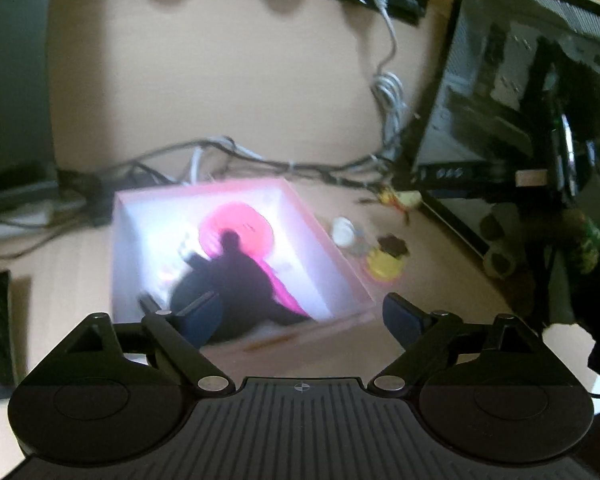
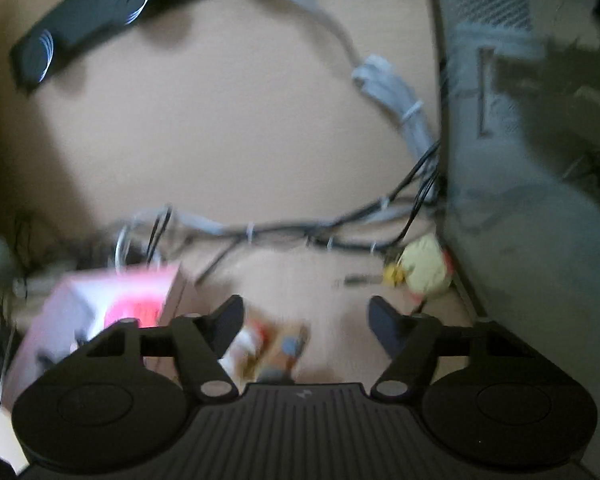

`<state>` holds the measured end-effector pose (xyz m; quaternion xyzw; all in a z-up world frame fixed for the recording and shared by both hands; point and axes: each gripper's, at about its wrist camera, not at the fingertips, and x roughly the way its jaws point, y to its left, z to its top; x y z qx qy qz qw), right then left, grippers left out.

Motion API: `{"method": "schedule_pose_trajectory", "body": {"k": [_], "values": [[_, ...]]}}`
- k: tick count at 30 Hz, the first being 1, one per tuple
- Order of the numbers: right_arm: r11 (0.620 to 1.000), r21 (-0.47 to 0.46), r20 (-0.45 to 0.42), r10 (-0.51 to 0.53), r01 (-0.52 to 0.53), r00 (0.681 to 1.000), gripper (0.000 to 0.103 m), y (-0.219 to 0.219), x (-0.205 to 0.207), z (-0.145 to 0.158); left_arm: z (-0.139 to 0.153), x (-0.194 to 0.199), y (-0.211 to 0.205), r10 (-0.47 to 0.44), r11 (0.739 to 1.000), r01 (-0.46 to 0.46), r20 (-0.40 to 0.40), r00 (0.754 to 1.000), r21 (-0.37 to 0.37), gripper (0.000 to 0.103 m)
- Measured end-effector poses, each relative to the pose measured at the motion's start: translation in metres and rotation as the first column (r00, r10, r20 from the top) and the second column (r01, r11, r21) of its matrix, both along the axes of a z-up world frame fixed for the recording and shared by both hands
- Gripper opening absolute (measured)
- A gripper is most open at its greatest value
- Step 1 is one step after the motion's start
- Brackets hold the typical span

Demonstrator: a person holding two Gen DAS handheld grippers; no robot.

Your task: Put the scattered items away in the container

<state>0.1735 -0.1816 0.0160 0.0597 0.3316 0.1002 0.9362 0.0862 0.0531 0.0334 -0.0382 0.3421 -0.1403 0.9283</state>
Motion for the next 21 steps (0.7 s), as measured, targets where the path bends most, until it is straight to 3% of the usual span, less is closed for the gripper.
{"method": "schedule_pose_trajectory", "body": {"k": [3, 7, 11, 14, 19, 20, 21], "values": [[0.997, -0.039, -0.005, 0.061, -0.061, 0.998, 0.059, 0.017, -0.003, -0.012, -0.004, -0.007, -0.008, -0.006, 1.0, 0.006, -0.02, 1.0, -0.013, 0.093], [0.993, -0.006, -0.029, 0.12, -0.12, 0.992, 0.058, 0.041, 0.016, -0.018, -0.002, -0.015, -0.014, 0.0, 1.0, 0.0, -0.031, 1.0, 0.001, 0.094], [0.991, 0.033, -0.1, 0.131, -0.129, 0.986, 0.042, 0.053, 0.038, -0.031, 0.003, -0.025, -0.012, 0.04, 0.999, -0.04, -0.023, 0.999, 0.001, 0.094], [0.99, 0.053, -0.156, 0.135, -0.128, 0.979, 0.035, 0.054, 0.044, -0.042, 0.003, -0.031, -0.006, 0.079, 0.997, -0.079, -0.027, 0.997, 0.005, 0.094], [0.99, 0.07, -0.125, 0.134, -0.126, 0.983, 0.033, 0.045, 0.024, -0.032, -0.003, -0.036, 0.0, 0.124, 0.992, -0.122, -0.048, 0.991, 0.04, 0.094], [0.989, 0.076, -0.111, 0.135, -0.127, 0.985, 0.025, 0.043, 0.017, -0.026, -0.005, -0.037, -0.001, 0.13, 0.991, -0.128, -0.053, 0.99, 0.047, 0.094], [0.987, 0.088, -0.1, 0.14, -0.131, 0.985, 0.024, 0.039, 0.008, -0.019, -0.007, -0.039, -0.002, 0.134, 0.99, -0.131, -0.057, 0.989, 0.053, 0.094]]}}
